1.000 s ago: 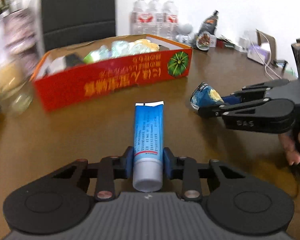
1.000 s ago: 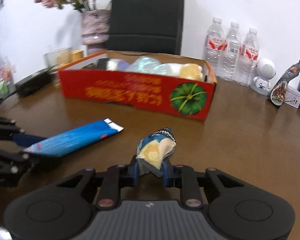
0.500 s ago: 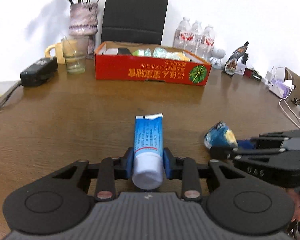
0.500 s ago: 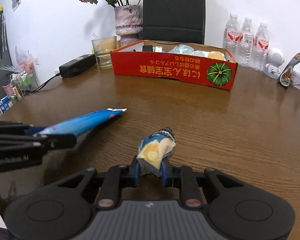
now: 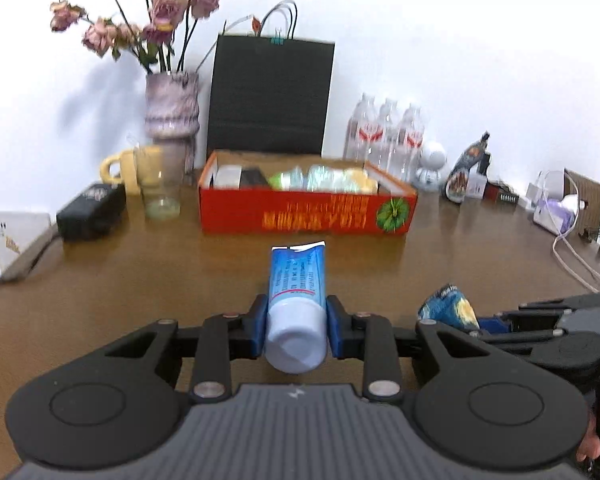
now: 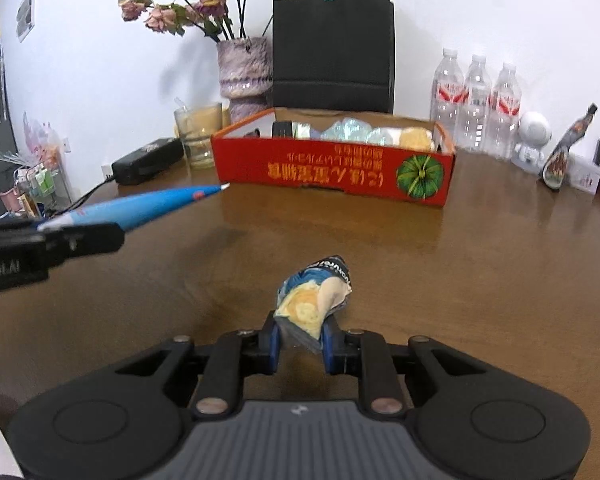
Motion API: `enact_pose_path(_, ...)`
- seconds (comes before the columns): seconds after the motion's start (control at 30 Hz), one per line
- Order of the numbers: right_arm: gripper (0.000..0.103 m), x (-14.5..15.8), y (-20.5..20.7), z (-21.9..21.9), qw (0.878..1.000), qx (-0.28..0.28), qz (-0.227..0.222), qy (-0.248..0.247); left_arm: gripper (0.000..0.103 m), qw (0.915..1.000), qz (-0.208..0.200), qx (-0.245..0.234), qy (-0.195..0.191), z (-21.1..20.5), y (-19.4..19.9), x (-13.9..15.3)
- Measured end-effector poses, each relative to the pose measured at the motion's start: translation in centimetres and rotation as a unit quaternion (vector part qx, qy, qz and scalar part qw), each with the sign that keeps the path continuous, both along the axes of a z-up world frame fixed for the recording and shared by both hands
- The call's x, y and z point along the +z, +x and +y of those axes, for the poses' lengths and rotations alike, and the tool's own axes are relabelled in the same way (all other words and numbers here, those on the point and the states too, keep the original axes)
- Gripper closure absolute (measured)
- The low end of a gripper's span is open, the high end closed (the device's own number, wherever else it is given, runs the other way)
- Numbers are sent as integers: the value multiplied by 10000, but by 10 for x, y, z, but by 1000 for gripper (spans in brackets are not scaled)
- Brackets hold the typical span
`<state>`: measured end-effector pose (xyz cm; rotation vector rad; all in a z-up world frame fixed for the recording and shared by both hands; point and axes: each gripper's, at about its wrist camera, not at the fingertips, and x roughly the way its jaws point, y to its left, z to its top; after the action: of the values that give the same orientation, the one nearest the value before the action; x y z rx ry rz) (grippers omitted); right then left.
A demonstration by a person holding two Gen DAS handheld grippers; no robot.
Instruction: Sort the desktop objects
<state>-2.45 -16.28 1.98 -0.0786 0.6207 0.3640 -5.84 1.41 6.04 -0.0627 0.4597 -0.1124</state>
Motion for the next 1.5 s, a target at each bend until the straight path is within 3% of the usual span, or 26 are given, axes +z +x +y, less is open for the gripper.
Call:
enact_pose_path(0.23,84,55,50,-8,9980,-117,-628,-7,73,9997,-223,61,-91,18,89,45)
enact_pose_path(0.43,84,69,153,-13,9990,-268,-256,-230,73,9988,-107,478,-20,44,208,57)
enact_pose_path(0.5,84,73,188,-15,9989,-320,-114,-309,73,9986,-91,517,-4,49,244,49)
enact_pose_path(0.6,84,79,241,-17,9982,-397,100,-428,73,9959,284,853,132,51,293,31)
enact_pose_path(0.73,83,72,307,-21,9946,-550,553,-686,71,9957,362,848,120,55,301,27)
enact_pose_path(0.8,68,58,326,-19,9903,-600,910,-859,66,9957,392,836,111,57,303,26)
enact_pose_path(0.83,61,52,335,-17,9871,-642,1088,-987,48,9957,407,831,106,57,304,26)
enact_pose_path(0.87,50,47,340,-15,9846,-673,1170,-1114,37,9956,422,825,101,58,306,25)
enact_pose_path(0.9,43,44,341,-12,9825,-699,1199,-1241,36,9956,437,819,96,59,307,24)
enact_pose_path(0.97,38,46,340,-15,9827,-768,1239,-1140,35,9956,467,808,87,61,310,23)
enact_pose_path(1.13,37,65,337,-35,9861,-928,1324,-372,28,9953,533,806,23,61,310,39)
enact_pose_path(1.33,49,71,319,-29,9863,-809,1410,-280,26,9926,872,836,-128,61,304,51)
enact_pose_path(1.5,49,72,297,-19,9860,-685,1473,-375,12,9913,1038,800,84,55,288,58)
